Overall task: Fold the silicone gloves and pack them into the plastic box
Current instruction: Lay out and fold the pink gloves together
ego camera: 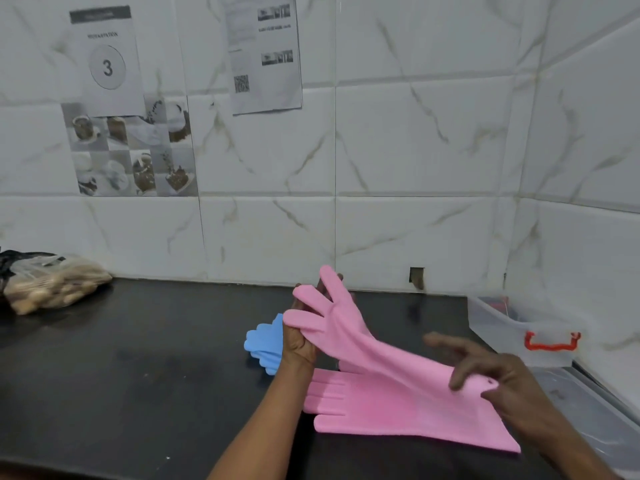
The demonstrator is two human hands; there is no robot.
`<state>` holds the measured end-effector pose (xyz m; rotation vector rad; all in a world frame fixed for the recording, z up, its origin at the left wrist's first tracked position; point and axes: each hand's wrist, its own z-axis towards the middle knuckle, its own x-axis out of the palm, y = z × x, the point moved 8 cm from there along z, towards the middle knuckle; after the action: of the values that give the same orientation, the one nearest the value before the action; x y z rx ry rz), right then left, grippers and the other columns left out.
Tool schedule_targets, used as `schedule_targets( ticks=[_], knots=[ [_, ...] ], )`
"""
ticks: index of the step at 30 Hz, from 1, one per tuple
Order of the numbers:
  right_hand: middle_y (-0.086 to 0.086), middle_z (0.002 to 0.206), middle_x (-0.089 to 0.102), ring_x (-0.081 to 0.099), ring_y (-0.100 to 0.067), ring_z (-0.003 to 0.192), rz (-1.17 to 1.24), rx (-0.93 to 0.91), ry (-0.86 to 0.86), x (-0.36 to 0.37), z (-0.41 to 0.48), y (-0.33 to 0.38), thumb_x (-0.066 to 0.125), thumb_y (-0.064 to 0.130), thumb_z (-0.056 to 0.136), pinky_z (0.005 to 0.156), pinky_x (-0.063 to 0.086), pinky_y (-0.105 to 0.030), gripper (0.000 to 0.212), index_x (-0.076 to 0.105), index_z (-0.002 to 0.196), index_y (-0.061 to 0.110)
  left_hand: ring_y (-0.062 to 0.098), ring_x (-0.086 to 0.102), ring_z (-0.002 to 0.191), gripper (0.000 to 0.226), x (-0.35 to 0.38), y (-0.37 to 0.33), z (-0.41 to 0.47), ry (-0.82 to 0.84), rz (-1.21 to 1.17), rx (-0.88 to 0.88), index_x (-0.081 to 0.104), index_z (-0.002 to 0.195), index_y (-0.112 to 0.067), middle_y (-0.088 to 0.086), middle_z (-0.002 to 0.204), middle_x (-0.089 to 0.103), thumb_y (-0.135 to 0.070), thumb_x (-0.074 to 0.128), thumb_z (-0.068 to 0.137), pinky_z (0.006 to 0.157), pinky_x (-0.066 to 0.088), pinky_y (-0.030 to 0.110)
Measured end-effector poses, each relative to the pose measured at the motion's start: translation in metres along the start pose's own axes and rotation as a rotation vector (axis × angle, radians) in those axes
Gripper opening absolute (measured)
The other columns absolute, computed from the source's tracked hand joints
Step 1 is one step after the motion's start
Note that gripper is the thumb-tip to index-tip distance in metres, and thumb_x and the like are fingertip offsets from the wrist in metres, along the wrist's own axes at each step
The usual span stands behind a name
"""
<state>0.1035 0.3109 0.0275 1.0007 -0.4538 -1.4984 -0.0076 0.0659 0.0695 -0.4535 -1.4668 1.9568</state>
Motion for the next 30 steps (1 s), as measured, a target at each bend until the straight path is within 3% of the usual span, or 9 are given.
schedule_targets(
  ticks=[3, 7, 8, 10, 13, 17, 21, 26, 30],
  knots=[
    [0.000, 0.135, 0.063, 0.042, -0.016, 0.139, -0.111, 0.038, 0.106, 0.022, -0.007, -0.003, 0.075, 0.055, 0.067, 0.109, 0.040, -0.035, 0.039, 0.077, 0.075, 0.017, 0.040, 0.019, 0.096, 0.016, 0.001, -0.014, -0.004, -0.001, -0.032, 0.128, 0.033, 0.112, -0.027, 0.008, 0.109, 0.028, -0.024, 0.031, 0.096, 0.062, 0.027, 0.039],
    [0.005, 0.131, 0.066, 0.046, -0.012, 0.136, -0.136, 0.064, 0.104, 0.021, -0.013, -0.004, 0.075, 0.017, 0.076, 0.108, 0.036, -0.039, 0.003, 0.077, 0.075, 0.016, 0.043, 0.019, 0.102, 0.012, 0.018, 0.008, 0.007, 0.160, -0.153, -0.054, 0.031, 0.111, -0.030, 0.007, 0.113, 0.029, -0.024, 0.026, 0.101, 0.063, 0.029, 0.038],
    [0.005, 0.128, 0.067, 0.049, -0.012, 0.134, -0.147, 0.084, 0.073, 0.014, -0.014, -0.007, 0.067, -0.008, 0.075, 0.107, 0.039, -0.036, 0.025, 0.077, 0.076, 0.016, 0.044, 0.020, 0.104, 0.018, 0.022, 0.017, 0.010, 0.248, -0.302, -0.174, 0.032, 0.112, -0.030, 0.007, 0.116, 0.030, -0.025, 0.019, 0.101, 0.067, 0.032, 0.039],
    [0.007, 0.117, 0.072, 0.060, -0.013, 0.121, -0.126, 0.156, -0.097, 0.000, -0.013, -0.007, 0.045, -0.028, 0.069, 0.093, 0.052, -0.026, 0.059, 0.076, 0.085, 0.019, 0.033, 0.040, 0.106, 0.036, 0.030, 0.029, 0.002, 0.531, -0.706, -0.488, 0.037, 0.109, -0.024, 0.002, 0.112, 0.040, -0.029, 0.002, 0.099, 0.086, 0.043, 0.036],
    [-0.001, 0.103, 0.074, 0.067, -0.023, 0.094, 0.047, 0.289, -0.504, -0.034, -0.009, -0.008, 0.047, -0.004, 0.094, 0.053, 0.054, -0.024, 0.041, 0.075, 0.096, 0.026, 0.013, 0.057, 0.075, 0.033, 0.023, 0.054, 0.024, 0.651, -0.454, -0.511, 0.053, 0.088, -0.019, 0.000, 0.088, 0.056, -0.023, 0.024, 0.103, 0.068, 0.051, 0.027],
    [-0.023, 0.102, 0.067, 0.067, -0.034, 0.089, 0.512, 0.624, -0.850, -0.060, -0.010, -0.038, 0.048, -0.005, 0.095, 0.061, 0.061, -0.039, 0.019, 0.066, 0.094, 0.002, 0.022, 0.058, 0.061, 0.025, 0.029, 0.054, 0.023, 0.863, -0.229, -0.633, 0.059, 0.081, -0.005, 0.009, 0.061, 0.066, 0.000, 0.039, 0.095, 0.047, 0.054, 0.027],
    [-0.023, 0.108, 0.061, 0.066, -0.037, 0.091, 0.599, 0.758, -0.820, -0.062, -0.013, -0.053, 0.056, -0.014, 0.088, 0.053, 0.062, -0.040, 0.026, 0.054, 0.112, -0.004, 0.026, 0.059, 0.068, 0.028, 0.025, 0.061, 0.028, 0.894, -0.178, -0.636, 0.056, 0.087, 0.003, 0.017, 0.078, 0.063, 0.011, 0.031, 0.096, 0.052, 0.058, 0.038],
    [-0.019, 0.112, 0.066, 0.065, -0.036, 0.104, 0.325, 0.789, -0.646, -0.063, -0.012, -0.061, 0.058, -0.005, 0.091, 0.089, 0.055, -0.050, 0.045, 0.048, 0.135, -0.002, 0.026, 0.059, 0.071, 0.025, 0.020, 0.073, 0.030, 0.919, -0.087, -0.601, 0.061, 0.091, -0.001, 0.015, 0.083, 0.061, 0.003, 0.037, 0.098, 0.054, 0.055, 0.039],
    [-0.005, 0.103, 0.070, 0.065, -0.023, 0.095, 0.198, 0.571, -0.682, -0.076, -0.004, -0.043, 0.058, -0.009, 0.088, 0.069, 0.056, -0.032, 0.034, 0.066, 0.116, 0.008, 0.019, 0.060, 0.075, 0.020, 0.018, 0.062, 0.037, 0.917, -0.335, -0.539, 0.060, 0.096, -0.010, 0.009, 0.087, 0.066, -0.001, 0.043, 0.100, 0.053, 0.051, 0.030]
  ],
)
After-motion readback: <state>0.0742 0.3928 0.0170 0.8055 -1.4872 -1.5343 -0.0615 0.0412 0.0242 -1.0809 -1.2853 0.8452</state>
